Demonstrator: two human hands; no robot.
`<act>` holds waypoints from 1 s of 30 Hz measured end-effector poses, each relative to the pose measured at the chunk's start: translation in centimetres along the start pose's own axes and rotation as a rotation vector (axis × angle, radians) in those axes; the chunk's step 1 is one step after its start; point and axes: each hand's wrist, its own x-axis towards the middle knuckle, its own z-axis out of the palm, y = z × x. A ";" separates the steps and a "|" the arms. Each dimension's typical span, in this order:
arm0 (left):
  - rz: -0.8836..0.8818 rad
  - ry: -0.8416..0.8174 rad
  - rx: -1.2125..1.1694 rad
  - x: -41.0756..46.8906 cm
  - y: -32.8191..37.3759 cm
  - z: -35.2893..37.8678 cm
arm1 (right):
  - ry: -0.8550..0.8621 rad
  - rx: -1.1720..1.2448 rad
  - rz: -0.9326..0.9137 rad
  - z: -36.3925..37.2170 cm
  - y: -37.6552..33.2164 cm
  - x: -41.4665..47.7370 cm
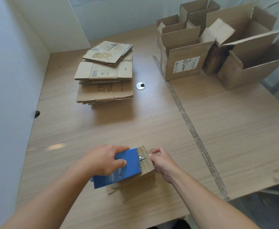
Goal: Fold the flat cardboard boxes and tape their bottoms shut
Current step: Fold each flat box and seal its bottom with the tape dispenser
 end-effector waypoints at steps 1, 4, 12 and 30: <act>-0.001 0.014 0.007 0.0 0.1 0.1 | -0.017 0.014 0.013 -0.1 0.1 0.0; -0.013 0.057 0.036 0.2 -0.1 0.4 | 0.040 -0.249 -0.156 -0.3 0.6 -0.4; 0.013 0.098 0.040 0.0 -0.9 0.6 | -0.387 -0.877 -0.913 -2.8 -0.6 -1.7; -0.006 -0.068 -0.215 -1.9 -6.5 -0.1 | -0.431 -1.247 -0.926 -3.1 -1.7 0.2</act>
